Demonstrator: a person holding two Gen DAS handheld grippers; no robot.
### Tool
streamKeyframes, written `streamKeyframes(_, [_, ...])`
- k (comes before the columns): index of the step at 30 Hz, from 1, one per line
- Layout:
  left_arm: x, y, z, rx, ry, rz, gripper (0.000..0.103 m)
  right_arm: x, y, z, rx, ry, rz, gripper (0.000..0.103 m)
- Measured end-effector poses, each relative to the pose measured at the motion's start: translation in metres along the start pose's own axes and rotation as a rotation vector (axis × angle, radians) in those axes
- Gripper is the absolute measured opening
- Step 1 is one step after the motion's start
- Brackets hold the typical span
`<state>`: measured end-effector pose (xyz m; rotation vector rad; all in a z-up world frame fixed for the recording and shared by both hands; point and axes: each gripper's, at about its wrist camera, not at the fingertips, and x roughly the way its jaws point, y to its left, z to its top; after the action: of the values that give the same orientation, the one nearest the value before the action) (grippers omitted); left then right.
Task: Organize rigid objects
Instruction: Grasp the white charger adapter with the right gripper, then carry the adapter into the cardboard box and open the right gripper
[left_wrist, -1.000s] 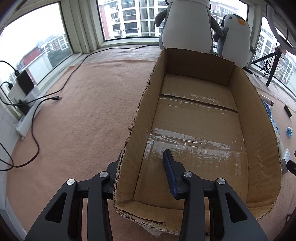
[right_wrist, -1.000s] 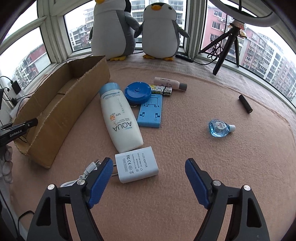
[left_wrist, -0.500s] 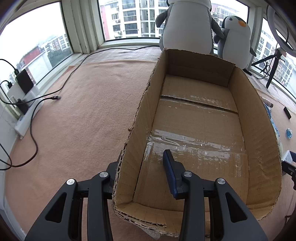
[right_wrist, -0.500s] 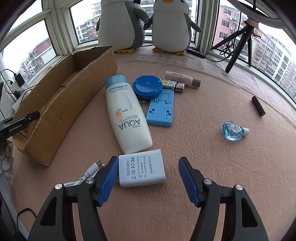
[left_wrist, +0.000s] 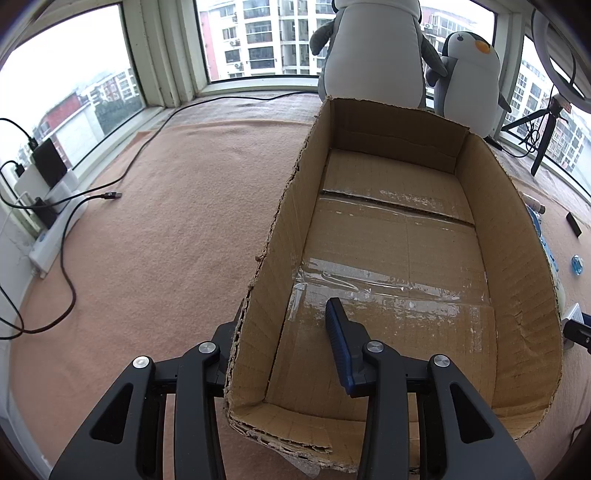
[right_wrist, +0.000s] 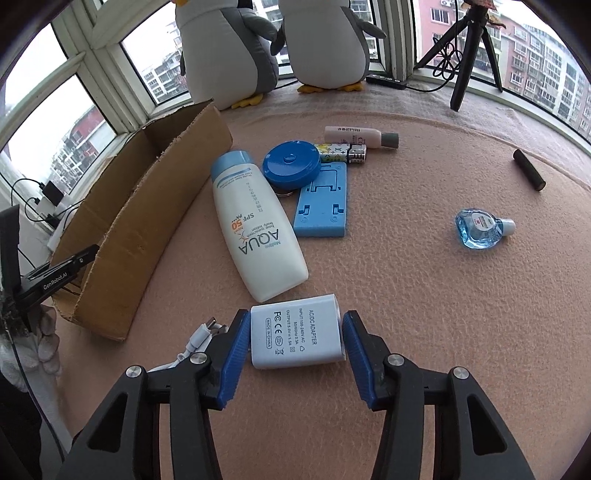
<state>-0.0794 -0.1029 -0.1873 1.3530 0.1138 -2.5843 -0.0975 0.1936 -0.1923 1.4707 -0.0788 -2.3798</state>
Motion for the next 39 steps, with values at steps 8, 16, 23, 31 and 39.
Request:
streamKeyframes(8, [0.000, 0.000, 0.000, 0.000, 0.000, 0.000, 0.038, -0.010, -0.002, -0.002, 0.033, -0.023, 0.002, 0.046])
streamKeyframes(16, [0.000, 0.000, 0.000, 0.000, 0.000, -0.001, 0.038, -0.022, 0.000, 0.005, 0.055, -0.048, 0.023, 0.046])
streamKeyframes(23, [0.000, 0.000, 0.000, -0.001, 0.000, 0.000, 0.038, -0.051, 0.039, 0.034, -0.006, -0.116, 0.103, 0.046])
streamKeyframes(31, [0.000, -0.001, 0.000, -0.001, 0.000, 0.000, 0.038, -0.049, 0.103, 0.058, -0.114, -0.140, 0.181, 0.046])
streamKeyframes(39, [-0.001, 0.000, 0.000, -0.001, -0.001, 0.000, 0.038, -0.031, 0.146, 0.065, -0.179, -0.122, 0.216, 0.046])
